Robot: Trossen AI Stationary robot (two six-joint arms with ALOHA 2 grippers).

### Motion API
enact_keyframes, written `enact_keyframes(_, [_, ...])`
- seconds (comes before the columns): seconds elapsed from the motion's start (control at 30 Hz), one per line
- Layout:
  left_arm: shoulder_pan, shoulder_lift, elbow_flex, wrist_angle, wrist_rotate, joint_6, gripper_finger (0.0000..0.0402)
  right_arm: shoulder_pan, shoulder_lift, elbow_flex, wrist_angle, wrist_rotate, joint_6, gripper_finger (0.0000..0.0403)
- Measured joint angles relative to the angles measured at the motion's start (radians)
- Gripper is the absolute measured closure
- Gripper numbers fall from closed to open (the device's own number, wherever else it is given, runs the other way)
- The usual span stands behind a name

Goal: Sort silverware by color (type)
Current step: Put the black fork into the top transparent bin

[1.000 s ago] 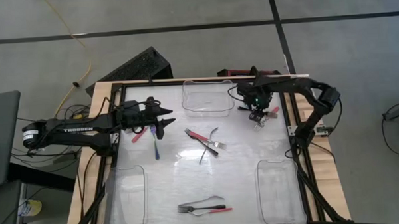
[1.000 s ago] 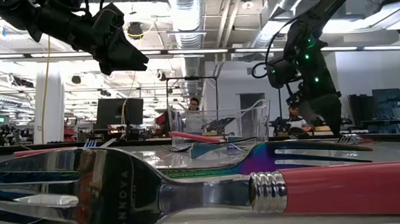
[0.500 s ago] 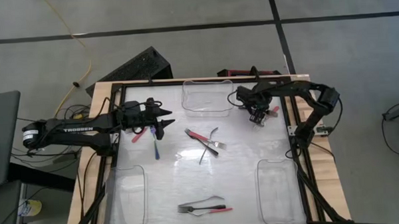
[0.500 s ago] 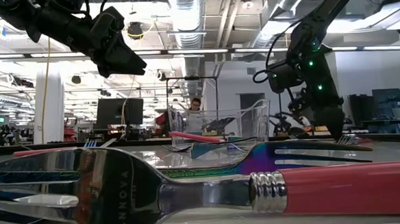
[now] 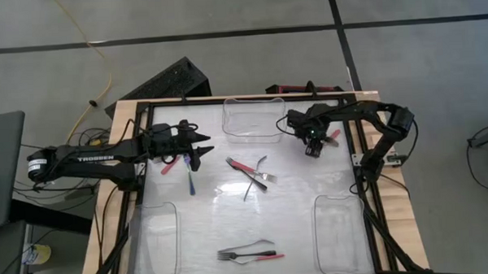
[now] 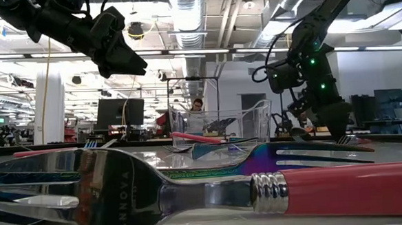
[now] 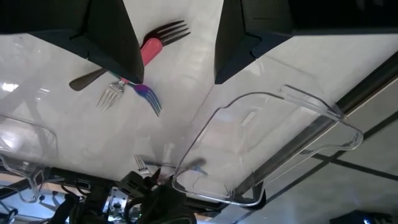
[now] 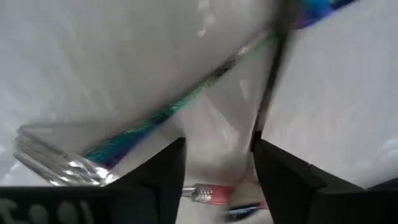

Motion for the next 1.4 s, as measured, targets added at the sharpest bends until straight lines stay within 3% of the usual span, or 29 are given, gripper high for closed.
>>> enact_keyframes(0.2, [0.000,0.000,0.000,0.001,-0.001,-0.014,0.0220,-0.009,0.041,-0.004,0.003,-0.002,-0.012,0.0256])
enact_keyframes(0.43, [0.000,0.000,0.000,0.001,-0.004,-0.018,0.0220,-0.023,-0.059,-0.004,-0.051,0.008,0.005,0.0386])
enact_keyframes(0.83, [0.000,0.000,0.000,0.001,-0.004,0.023,0.0220,0.020,-0.415,0.164,-0.287,-0.044,0.208,0.0388])
enact_keyframes(0.93, [0.000,0.000,0.000,0.002,-0.003,0.023,0.0220,0.022,-0.461,0.150,-0.259,-0.092,0.249,0.0365])
enact_keyframes(1.1, [0.000,0.000,0.000,0.002,-0.003,0.023,0.0220,-0.064,-0.417,0.046,-0.179,-0.215,0.256,0.0275])
enact_keyframes(1.27, [0.000,0.000,0.000,0.001,-0.003,0.023,0.0220,-0.115,-0.330,-0.035,-0.073,-0.230,0.229,0.0174])
enact_keyframes(1.4, [0.000,0.000,0.000,0.001,-0.003,0.023,0.0220,-0.130,-0.288,-0.090,0.013,-0.229,0.217,0.0128])
